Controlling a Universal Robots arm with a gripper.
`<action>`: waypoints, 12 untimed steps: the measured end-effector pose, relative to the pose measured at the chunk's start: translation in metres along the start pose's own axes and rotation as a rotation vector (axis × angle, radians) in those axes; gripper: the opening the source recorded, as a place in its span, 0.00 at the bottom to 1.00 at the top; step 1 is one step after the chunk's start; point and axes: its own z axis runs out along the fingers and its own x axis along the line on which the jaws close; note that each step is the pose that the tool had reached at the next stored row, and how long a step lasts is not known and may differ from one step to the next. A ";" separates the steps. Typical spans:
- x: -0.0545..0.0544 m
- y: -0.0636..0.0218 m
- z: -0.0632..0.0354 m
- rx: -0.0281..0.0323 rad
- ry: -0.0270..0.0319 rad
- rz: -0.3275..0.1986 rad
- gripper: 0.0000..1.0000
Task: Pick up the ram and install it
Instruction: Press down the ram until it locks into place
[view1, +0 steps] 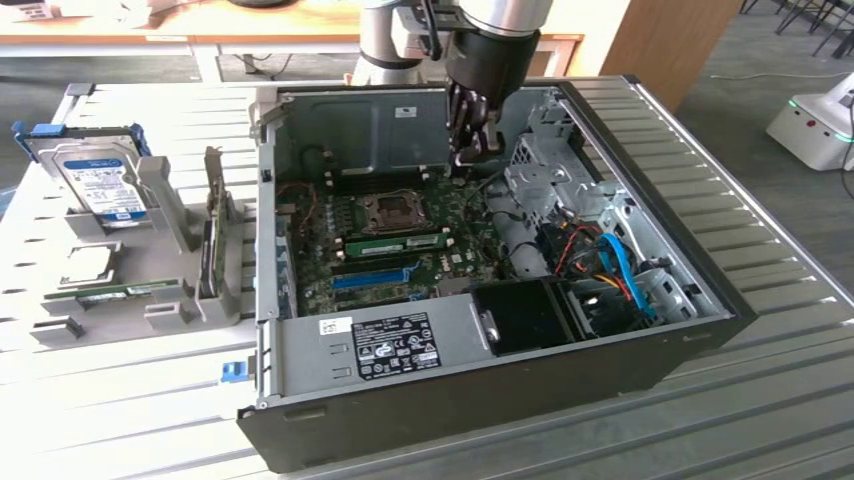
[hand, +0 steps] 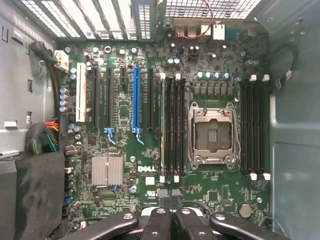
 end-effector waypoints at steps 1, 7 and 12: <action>0.000 0.0000 0.0004 0.0002 -0.0001 0.000 0.11; 0.000 -0.0002 0.0033 0.0007 -0.0002 0.000 0.11; 0.000 -0.0003 0.0063 0.0007 -0.0001 0.000 0.11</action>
